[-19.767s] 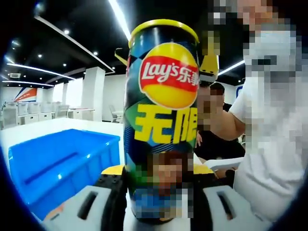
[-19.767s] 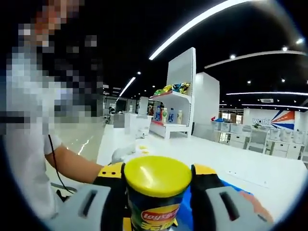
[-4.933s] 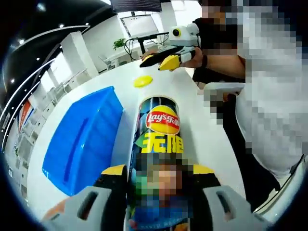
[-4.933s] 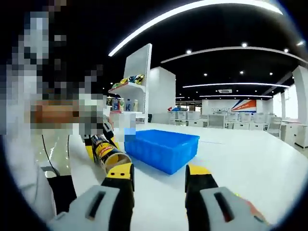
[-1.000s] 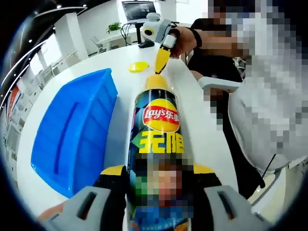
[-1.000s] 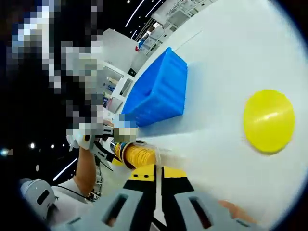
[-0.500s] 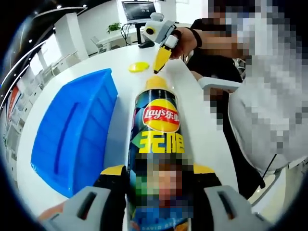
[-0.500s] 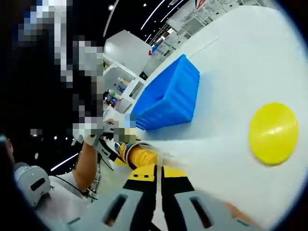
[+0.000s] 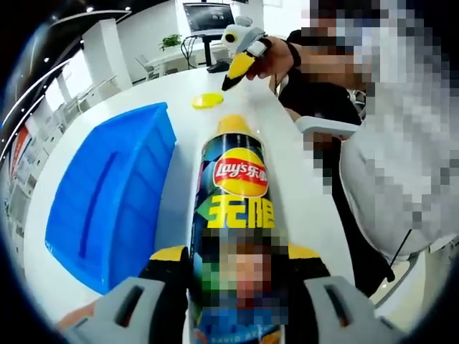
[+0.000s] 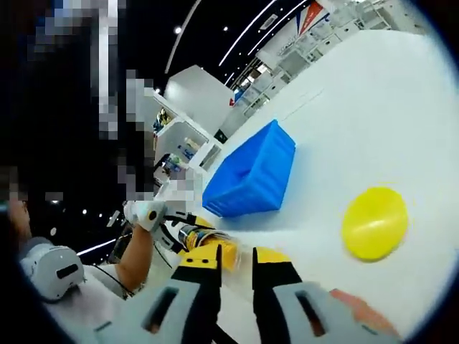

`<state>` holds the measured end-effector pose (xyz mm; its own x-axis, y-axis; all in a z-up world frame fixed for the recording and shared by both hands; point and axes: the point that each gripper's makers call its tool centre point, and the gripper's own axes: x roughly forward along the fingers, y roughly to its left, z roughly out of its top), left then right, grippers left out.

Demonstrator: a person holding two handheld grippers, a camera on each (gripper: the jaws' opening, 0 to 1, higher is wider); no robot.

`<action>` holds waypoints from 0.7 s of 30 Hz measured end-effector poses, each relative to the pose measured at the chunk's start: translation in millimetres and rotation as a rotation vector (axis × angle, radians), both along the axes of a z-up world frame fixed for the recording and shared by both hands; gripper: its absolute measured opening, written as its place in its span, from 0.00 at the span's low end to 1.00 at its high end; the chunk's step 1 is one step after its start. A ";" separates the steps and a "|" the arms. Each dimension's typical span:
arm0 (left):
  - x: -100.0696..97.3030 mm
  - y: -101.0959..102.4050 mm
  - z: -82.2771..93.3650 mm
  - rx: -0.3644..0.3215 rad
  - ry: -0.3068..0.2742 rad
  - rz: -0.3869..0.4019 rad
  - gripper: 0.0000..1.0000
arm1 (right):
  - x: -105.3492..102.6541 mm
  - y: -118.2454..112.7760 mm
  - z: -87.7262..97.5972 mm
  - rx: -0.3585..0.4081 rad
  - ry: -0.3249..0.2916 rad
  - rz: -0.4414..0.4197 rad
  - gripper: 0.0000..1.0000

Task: Open the lid of the chip container on the table, take out the chips, place them into the box in front of the container, and close the lid

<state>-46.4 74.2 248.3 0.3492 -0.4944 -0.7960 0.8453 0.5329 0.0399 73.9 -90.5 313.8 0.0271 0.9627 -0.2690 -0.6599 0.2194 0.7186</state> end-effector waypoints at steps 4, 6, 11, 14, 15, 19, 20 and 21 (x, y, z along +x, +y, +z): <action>-0.9 -0.9 0.0 -0.002 0.002 0.002 0.52 | -16.5 2.0 11.0 -0.024 -0.090 0.096 0.12; -1.2 -1.3 -0.1 -0.001 0.002 0.001 0.52 | -29.8 7.7 9.2 -0.051 -0.128 0.159 0.13; -1.0 -1.5 0.1 -0.004 0.002 0.001 0.52 | -49.3 24.8 -2.0 -0.112 -0.208 0.247 0.13; 0.0 -0.8 -0.2 -0.005 0.003 0.000 0.52 | -53.2 33.9 -18.8 -0.199 -0.312 0.290 0.13; 0.0 -0.8 -0.2 -0.005 0.003 0.001 0.52 | -53.2 35.2 -22.1 -0.222 -0.338 0.297 0.13; -0.7 -1.6 -0.4 -0.002 0.001 0.000 0.52 | -55.3 44.9 -27.3 -0.274 -0.430 0.331 0.12; -0.9 -1.8 -0.4 -0.002 0.002 0.000 0.52 | -55.0 46.4 -28.4 -0.288 -0.446 0.338 0.12; -1.0 -1.9 -0.5 -0.002 0.002 -0.001 0.52 | -54.9 47.3 -30.4 -0.306 -0.460 0.349 0.12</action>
<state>-47.4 72.2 247.8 0.3472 -0.4965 -0.7956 0.8457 0.5324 0.0368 19.0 -43.2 283.4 -0.0951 0.8175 -0.5681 -0.9547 0.0867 0.2847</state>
